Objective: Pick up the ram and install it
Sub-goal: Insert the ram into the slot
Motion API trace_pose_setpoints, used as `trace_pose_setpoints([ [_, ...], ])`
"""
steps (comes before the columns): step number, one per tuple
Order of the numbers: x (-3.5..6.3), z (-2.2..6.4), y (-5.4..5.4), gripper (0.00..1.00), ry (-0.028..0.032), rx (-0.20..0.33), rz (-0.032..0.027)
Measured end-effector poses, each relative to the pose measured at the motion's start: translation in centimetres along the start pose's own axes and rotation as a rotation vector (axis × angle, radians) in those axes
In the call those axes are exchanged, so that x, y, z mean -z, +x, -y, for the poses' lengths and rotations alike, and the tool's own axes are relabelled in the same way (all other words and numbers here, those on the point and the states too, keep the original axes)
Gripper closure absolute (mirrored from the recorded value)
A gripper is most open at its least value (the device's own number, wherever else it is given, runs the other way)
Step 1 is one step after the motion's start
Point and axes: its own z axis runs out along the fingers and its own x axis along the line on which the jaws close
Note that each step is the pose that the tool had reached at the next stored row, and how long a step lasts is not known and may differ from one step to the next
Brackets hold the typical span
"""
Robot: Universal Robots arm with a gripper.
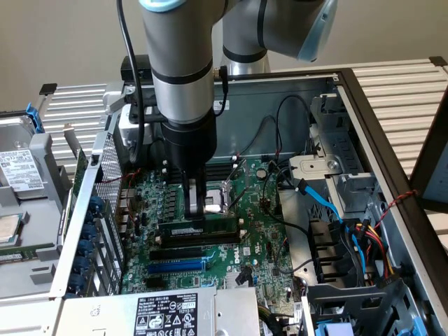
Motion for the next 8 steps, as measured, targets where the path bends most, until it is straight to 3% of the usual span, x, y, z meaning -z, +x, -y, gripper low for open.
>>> trace_pose_setpoints([
  [8, 0.05, 0.00, -0.03, 0.88, -0.0015, -0.001, -0.0003],
])
